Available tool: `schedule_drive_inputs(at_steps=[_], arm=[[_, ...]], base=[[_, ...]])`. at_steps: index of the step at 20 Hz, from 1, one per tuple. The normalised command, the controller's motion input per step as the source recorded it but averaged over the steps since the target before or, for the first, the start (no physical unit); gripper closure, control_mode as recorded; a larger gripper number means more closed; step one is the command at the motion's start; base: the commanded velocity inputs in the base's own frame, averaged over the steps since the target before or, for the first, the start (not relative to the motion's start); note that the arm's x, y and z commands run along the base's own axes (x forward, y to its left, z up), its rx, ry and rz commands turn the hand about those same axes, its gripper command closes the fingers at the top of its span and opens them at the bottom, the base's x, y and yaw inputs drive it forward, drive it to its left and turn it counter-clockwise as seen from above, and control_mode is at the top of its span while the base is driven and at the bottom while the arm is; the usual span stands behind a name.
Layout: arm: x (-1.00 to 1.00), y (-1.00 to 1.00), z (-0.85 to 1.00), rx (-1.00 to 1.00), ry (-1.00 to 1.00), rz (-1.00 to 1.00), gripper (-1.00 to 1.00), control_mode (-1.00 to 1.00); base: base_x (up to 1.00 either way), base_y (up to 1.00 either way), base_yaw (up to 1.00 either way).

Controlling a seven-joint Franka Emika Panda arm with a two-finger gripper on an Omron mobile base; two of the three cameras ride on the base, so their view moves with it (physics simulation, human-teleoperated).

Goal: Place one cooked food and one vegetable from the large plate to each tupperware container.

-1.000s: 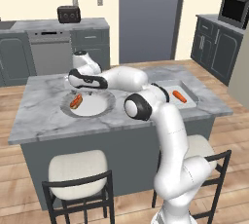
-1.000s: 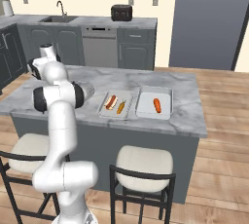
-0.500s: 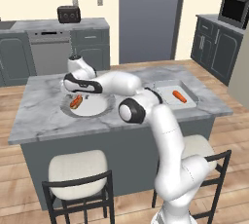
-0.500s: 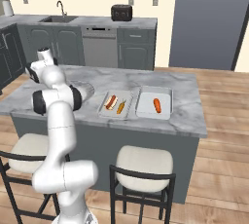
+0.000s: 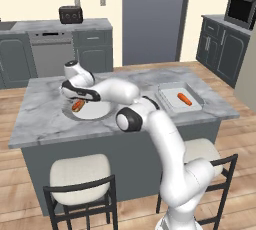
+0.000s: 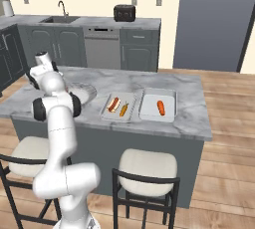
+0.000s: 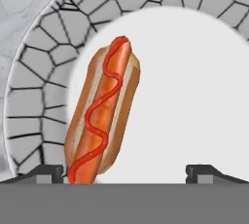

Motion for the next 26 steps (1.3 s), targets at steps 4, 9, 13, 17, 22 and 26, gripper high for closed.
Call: schedule_drive_inputs(at_steps=[4,9,13,17,22,26], arm=[[0.21,0.08,-0.15,-0.06,0.00,0.00,-1.00,-1.00],[0.14,0.00,-0.25,-0.03,0.00,-0.01,-1.00,-1.00],[0.24,0.00,-0.13,0.00,0.00,0.00,-1.00,-1.00],[0.10,0.01,-0.03,0.00,0.00,-0.02,-1.00,-1.00],[0.00,0.15,0.01,0.00,-0.05,-0.06,-1.00,-1.00],[0.00,0.01,-0.03,0.00,-0.04,-0.14,-1.00,-1.00]], base=[[0.00,0.00,0.00],[0.00,0.00,0.00],[0.00,0.00,0.00],[0.00,0.00,0.00],[0.00,0.00,0.00],[0.00,0.00,0.00]])
